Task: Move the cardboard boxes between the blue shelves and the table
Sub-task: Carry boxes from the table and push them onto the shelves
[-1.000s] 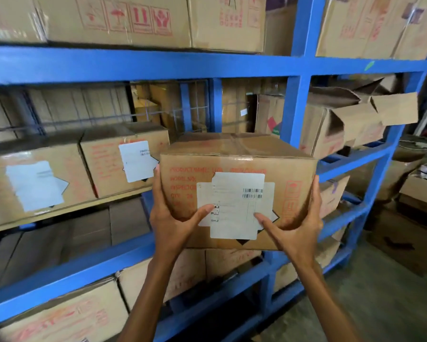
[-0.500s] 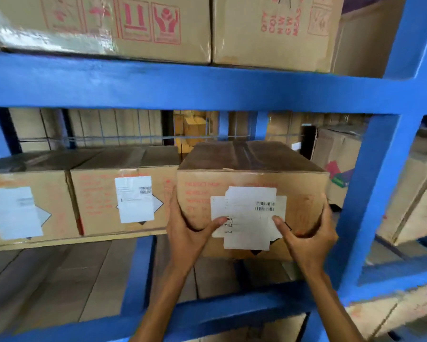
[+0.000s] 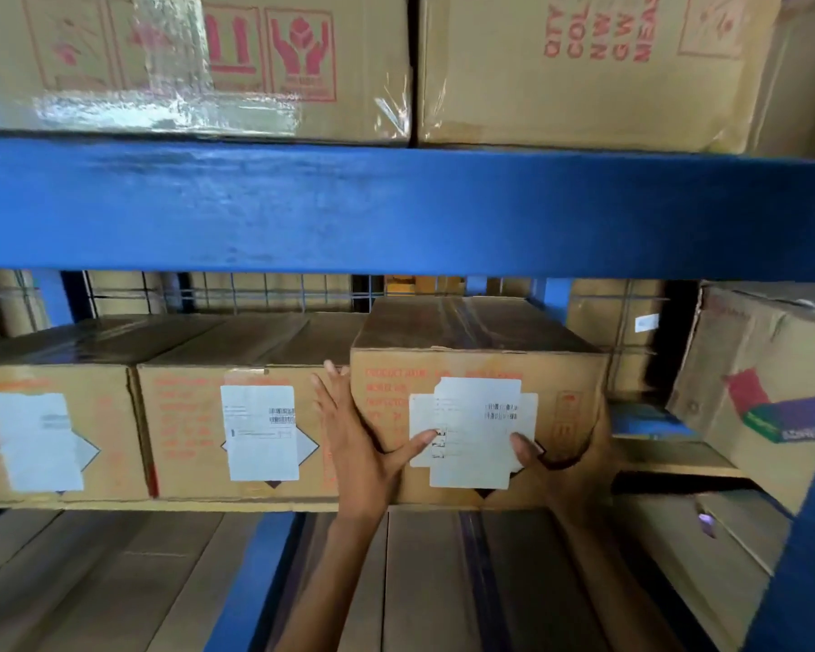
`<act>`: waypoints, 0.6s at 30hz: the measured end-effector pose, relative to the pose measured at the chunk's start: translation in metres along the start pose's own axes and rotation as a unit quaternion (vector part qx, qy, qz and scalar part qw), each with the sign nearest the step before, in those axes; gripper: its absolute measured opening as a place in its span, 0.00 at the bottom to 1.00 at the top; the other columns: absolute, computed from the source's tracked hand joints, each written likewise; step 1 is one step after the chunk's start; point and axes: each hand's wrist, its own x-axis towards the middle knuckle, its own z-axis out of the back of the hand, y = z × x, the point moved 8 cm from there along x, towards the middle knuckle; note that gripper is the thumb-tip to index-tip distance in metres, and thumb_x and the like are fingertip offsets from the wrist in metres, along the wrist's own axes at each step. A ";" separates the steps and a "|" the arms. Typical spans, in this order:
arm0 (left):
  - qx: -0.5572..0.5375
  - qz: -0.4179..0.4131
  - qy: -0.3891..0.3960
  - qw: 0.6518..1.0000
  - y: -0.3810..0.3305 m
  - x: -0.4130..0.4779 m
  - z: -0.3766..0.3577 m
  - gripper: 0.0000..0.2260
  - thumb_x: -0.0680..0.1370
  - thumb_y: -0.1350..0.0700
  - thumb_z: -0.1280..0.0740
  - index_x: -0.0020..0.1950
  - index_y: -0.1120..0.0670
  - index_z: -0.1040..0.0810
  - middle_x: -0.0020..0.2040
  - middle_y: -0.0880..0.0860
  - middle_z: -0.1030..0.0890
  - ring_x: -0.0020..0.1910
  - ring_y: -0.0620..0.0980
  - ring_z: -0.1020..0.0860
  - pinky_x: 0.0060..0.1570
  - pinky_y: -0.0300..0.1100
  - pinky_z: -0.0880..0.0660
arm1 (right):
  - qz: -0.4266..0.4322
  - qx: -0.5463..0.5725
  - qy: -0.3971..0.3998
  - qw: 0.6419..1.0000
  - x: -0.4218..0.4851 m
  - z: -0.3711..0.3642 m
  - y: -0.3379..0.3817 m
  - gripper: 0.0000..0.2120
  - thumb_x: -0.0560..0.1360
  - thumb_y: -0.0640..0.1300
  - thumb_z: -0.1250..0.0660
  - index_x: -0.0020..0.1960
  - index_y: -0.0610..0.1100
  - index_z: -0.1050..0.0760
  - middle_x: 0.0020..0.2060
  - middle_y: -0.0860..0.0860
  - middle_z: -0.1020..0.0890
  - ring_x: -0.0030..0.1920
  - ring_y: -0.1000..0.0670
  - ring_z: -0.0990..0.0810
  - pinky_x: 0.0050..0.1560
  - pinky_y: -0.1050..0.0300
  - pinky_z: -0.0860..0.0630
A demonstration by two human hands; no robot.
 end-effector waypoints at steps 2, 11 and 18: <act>0.038 -0.010 -0.004 0.999 0.010 0.003 -0.009 0.62 0.65 0.27 0.26 0.84 0.51 0.58 0.84 0.48 0.60 0.83 0.53 0.62 0.80 0.57 0.58 | -0.010 -0.014 0.004 1.000 0.008 -0.013 -0.015 0.59 0.54 0.82 0.29 0.79 0.61 0.45 0.71 0.55 0.28 0.66 0.52 0.29 0.59 0.48 0.25; 0.271 -0.034 0.012 0.962 0.047 -0.007 -0.044 0.56 0.71 0.24 0.41 0.83 0.63 0.55 0.83 0.63 0.57 0.82 0.64 0.55 0.81 0.58 0.58 | -0.041 -0.103 0.091 0.990 0.024 -0.057 -0.077 0.65 0.53 0.83 0.33 0.81 0.56 0.52 0.75 0.46 0.30 0.72 0.39 0.28 0.67 0.44 0.30; 0.292 -0.044 0.007 0.955 0.046 -0.011 -0.051 0.49 0.75 0.29 0.42 0.84 0.59 0.54 0.83 0.62 0.59 0.83 0.62 0.59 0.80 0.55 0.64 | 0.095 -0.199 0.037 0.975 0.031 -0.054 -0.063 0.64 0.62 0.81 0.34 0.85 0.48 0.54 0.84 0.45 0.48 0.81 0.38 0.41 0.76 0.40 0.40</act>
